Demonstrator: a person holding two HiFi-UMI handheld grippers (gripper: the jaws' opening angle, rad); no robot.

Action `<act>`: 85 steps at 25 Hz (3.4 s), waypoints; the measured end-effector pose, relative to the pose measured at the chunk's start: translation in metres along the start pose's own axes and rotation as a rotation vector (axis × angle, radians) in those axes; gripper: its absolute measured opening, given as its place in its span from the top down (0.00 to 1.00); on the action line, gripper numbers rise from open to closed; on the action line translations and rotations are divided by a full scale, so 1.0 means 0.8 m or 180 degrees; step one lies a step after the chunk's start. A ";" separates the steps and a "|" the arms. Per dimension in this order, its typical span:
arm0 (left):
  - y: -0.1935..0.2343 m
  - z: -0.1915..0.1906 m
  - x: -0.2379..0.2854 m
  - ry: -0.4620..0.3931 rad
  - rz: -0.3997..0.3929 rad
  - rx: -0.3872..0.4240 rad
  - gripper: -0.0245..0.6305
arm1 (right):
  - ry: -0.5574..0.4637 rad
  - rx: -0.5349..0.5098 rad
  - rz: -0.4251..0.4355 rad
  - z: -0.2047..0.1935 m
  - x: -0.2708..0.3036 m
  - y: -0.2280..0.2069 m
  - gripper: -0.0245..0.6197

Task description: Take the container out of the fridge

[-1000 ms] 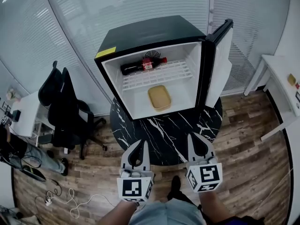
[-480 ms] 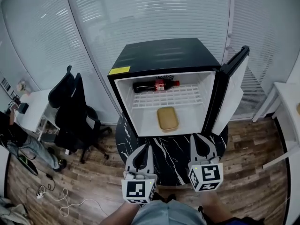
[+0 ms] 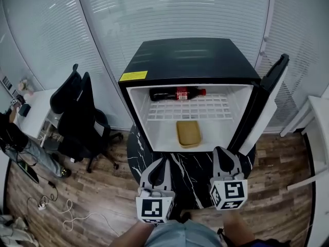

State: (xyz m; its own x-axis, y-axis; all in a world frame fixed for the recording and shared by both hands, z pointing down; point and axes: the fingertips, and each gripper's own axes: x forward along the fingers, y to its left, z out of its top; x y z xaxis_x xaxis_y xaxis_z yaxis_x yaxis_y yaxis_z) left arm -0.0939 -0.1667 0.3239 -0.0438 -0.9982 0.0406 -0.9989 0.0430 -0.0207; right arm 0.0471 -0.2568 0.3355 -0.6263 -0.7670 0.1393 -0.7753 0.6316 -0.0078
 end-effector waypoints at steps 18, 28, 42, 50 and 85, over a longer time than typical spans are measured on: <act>0.037 -0.074 0.113 0.0370 -0.0088 -0.0177 0.94 | 0.0596 0.0092 -0.0065 -0.089 0.114 -0.017 0.94; 0.054 -0.122 0.132 0.0616 -0.0129 -0.0144 0.94 | 0.0896 0.0187 -0.0073 -0.147 0.131 -0.007 0.94; 0.055 -0.143 0.142 0.0660 -0.0190 -0.0178 0.94 | 0.0976 0.0202 -0.0118 -0.172 0.137 -0.007 0.94; 0.053 -0.149 0.144 0.0685 -0.0195 -0.0205 0.94 | 0.0920 0.0195 -0.0120 -0.168 0.140 -0.008 0.92; 0.056 -0.158 0.145 0.0739 -0.0211 -0.0316 0.94 | 0.1385 0.0496 -0.0409 -0.213 0.190 -0.030 0.87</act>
State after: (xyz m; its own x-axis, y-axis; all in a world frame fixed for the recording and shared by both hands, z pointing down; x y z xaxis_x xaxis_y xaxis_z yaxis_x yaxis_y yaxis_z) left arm -0.1461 -0.2753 0.4542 0.0300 -0.9632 0.2671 -0.9962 -0.0068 0.0873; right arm -0.0153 -0.3694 0.5255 -0.4579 -0.6984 0.5501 -0.8680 0.4849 -0.1070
